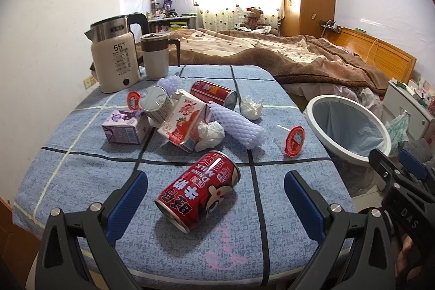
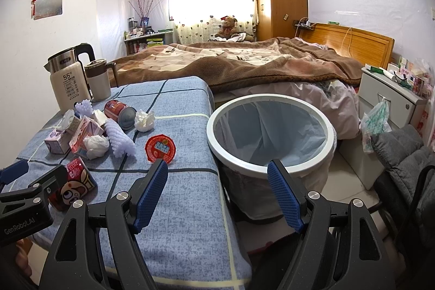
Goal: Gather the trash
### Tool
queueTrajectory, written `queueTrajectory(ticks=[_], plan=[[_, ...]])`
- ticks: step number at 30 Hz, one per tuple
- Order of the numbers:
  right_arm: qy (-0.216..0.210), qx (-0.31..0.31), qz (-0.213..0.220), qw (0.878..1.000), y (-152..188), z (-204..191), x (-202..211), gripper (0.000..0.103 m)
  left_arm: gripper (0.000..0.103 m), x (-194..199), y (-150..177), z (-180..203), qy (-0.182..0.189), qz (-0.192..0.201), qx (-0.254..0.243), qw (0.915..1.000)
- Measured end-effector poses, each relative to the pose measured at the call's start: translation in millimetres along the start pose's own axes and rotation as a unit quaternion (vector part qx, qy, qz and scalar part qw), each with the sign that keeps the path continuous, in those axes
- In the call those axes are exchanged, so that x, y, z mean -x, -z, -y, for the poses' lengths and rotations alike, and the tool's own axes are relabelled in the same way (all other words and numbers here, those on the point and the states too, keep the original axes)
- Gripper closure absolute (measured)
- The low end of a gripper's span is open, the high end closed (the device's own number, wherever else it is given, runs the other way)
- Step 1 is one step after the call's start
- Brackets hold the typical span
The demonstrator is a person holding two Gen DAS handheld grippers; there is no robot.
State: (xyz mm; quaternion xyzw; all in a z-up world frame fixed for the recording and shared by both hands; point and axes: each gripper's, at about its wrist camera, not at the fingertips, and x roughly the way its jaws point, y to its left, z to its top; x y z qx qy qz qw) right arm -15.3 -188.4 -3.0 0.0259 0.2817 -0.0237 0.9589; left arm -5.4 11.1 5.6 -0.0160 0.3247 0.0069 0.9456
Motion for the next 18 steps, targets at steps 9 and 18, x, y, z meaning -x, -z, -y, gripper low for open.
queueTrajectory(ticks=[9,18], plan=[[-0.046,-0.003,-0.007,0.999,4,3,-17,0.027,0.001,1,7,-27,0.038,0.003,-0.001,0.9993],[-0.088,0.012,-0.024,0.996,1,-3,-46,0.027,0.001,-16,13,-59,0.075,-0.01,0.013,0.9971]])
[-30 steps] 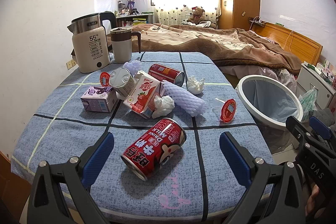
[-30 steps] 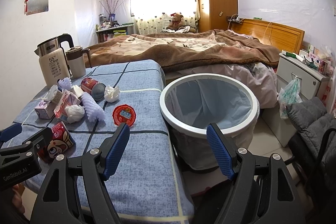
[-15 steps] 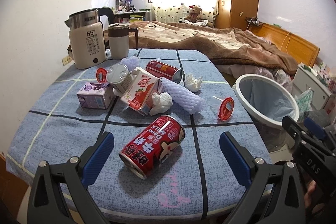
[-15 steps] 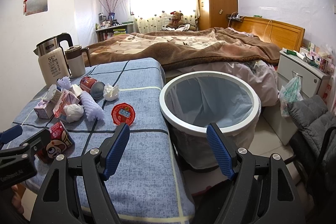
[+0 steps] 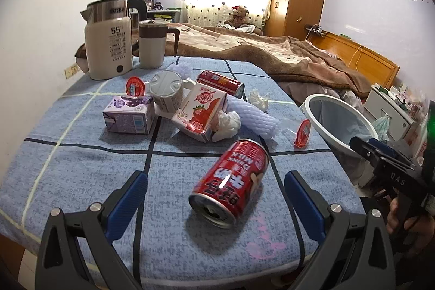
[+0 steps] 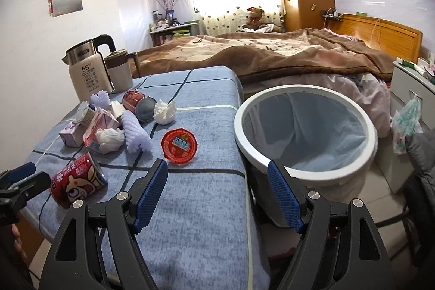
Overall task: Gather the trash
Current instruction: 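Grasp the red milk can with the left tool while the right tool grasps the red jelly cup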
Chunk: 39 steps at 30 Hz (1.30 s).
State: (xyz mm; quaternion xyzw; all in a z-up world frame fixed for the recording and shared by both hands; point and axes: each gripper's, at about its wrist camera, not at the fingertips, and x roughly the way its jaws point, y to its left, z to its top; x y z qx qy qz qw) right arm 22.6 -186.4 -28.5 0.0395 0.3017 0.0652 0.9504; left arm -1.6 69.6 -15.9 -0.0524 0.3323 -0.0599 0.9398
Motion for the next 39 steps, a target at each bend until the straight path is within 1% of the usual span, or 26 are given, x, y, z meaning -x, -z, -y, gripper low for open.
queueTrajectory(ticks=[2,5,7,9,13,16,18,22,23,25,27,30,32,34,35,36,39], plan=[[-0.015,0.002,-0.007,1.0,-3,-1,-8,0.027,0.001,-7,-1,0,-0.001,-0.011,-0.01,0.9999],[-0.042,0.009,-0.013,0.999,-8,-5,-19,0.027,0.001,-17,-1,0,0.021,-0.03,-0.014,0.9992],[-0.043,0.018,-0.021,0.999,-11,-10,-27,0.027,0.002,-26,-2,-1,0.028,-0.049,-0.015,0.9983],[-0.05,0.022,-0.022,0.998,-15,-13,-35,0.027,0.004,-31,-2,1,0.026,-0.056,-0.022,0.9978],[-0.075,0.022,-0.044,0.996,-23,-19,-54,0.027,0.005,-34,-2,5,0.047,-0.066,-0.032,0.9962],[-0.072,0.037,-0.051,0.995,-28,-25,-65,0.027,0.006,-41,-2,4,0.048,-0.074,-0.034,0.9955],[-0.069,0.041,-0.06,0.995,-31,-27,-74,0.027,0.01,-44,-2,3,0.051,-0.081,-0.031,0.9949],[-0.069,0.048,-0.08,0.993,-32,-30,-89,0.027,0.014,-48,-4,5,0.057,-0.076,-0.029,0.9951],[-0.066,0.052,-0.084,0.993,-32,-31,-92,0.027,0.017,-49,-4,5,0.059,-0.076,-0.028,0.9949],[-0.062,0.058,-0.096,0.992,-31,-34,-99,0.027,0.02,-51,-5,8,0.063,-0.079,-0.03,0.9944],[-0.062,0.057,-0.098,0.992,-31,-32,-101,0.027,0.026,-52,-5,9,0.064,-0.08,-0.029,0.9943],[-0.064,0.055,-0.1,0.991,-31,-31,-102,0.028,0.032,-55,-4,11,0.065,-0.085,-0.03,0.9938],[-0.066,0.051,-0.103,0.991,-31,-30,-104,0.034,0.034,-54,-4,13,0.067,-0.084,-0.031,0.9937],[-0.068,0.047,-0.106,0.991,-31,-28,-105,0.048,0.038,-54,-5,13,0.071,-0.082,-0.031,0.9936],[-0.067,0.045,-0.109,0.991,-31,-27,-107,0.051,0.04,-54,-5,13,0.074,-0.082,-0.031,0.9934],[-0.068,0.044,-0.111,0.991,-30,-27,-108,0.056,0.04,-53,-5,13,0.076,-0.081,-0.03,0.9933],[-0.072,0.041,-0.112,0.99,-29,-29,-107,0.057,0.041,-54,-6,14,0.076,-0.081,-0.028,0.9934]])
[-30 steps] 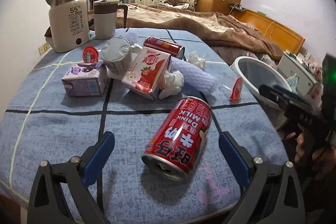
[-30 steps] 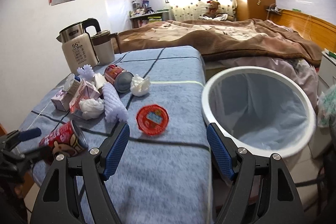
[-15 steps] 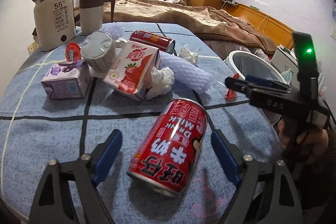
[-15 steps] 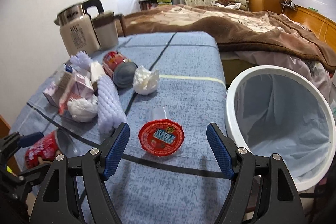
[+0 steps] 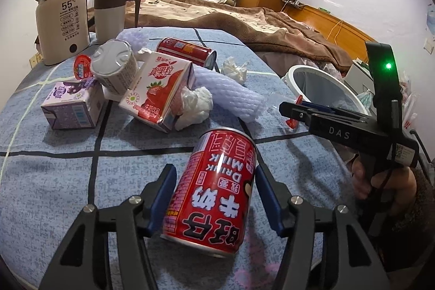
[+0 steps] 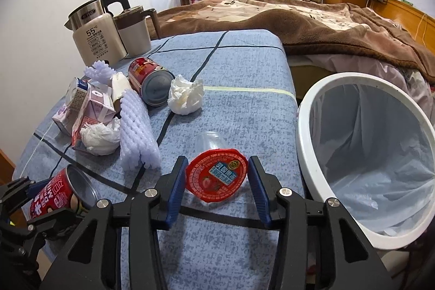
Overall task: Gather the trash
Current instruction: 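Grasp the red milk can with the left tool while the right tool grasps the red jelly cup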
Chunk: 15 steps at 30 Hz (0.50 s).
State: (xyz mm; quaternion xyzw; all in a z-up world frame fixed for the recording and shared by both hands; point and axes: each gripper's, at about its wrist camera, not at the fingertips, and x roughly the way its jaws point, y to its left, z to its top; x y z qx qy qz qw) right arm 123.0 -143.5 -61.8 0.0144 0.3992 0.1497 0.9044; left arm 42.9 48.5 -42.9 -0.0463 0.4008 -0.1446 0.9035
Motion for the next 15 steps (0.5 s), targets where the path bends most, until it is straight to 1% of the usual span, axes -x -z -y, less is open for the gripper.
queueTrajectory(ticks=[7,15], plan=[[-0.014,0.002,0.008,1.0,4.5,-3.6,6.9,0.057,0.043,-1.2,-1.2,1.5,0.002,-0.007,-0.002,1.0],[-0.018,0.003,0.014,1.0,7.2,-6.3,10.8,0.057,0.043,-7.6,0.2,1.4,0.0,-0.021,-0.001,0.9998]])
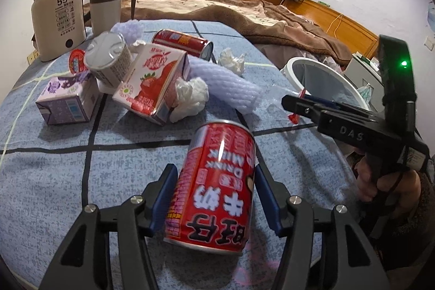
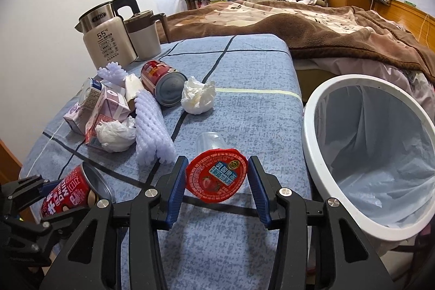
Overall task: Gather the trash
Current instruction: 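Grasp the red milk can with the left tool while the right tool grasps the red jelly cup, then carry the can and jelly cup over the white bin and release both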
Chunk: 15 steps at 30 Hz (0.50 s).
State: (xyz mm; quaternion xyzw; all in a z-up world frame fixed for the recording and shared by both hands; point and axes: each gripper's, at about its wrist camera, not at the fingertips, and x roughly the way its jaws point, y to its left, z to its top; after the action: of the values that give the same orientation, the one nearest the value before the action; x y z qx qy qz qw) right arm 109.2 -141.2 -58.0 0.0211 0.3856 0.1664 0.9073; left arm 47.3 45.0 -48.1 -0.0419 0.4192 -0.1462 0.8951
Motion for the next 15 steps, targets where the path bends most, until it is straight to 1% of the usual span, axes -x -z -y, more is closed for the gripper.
queueTrajectory(ticks=[6,15], plan=[[-0.003,-0.004,0.007,1.0,1,2,7,0.057,0.045,4,0,0,-0.01,0.008,0.007,0.9999],[-0.008,-0.017,0.035,0.999,-3,6,26,0.057,0.048,12,-13,6,-0.006,0.032,0.001,0.9995]])
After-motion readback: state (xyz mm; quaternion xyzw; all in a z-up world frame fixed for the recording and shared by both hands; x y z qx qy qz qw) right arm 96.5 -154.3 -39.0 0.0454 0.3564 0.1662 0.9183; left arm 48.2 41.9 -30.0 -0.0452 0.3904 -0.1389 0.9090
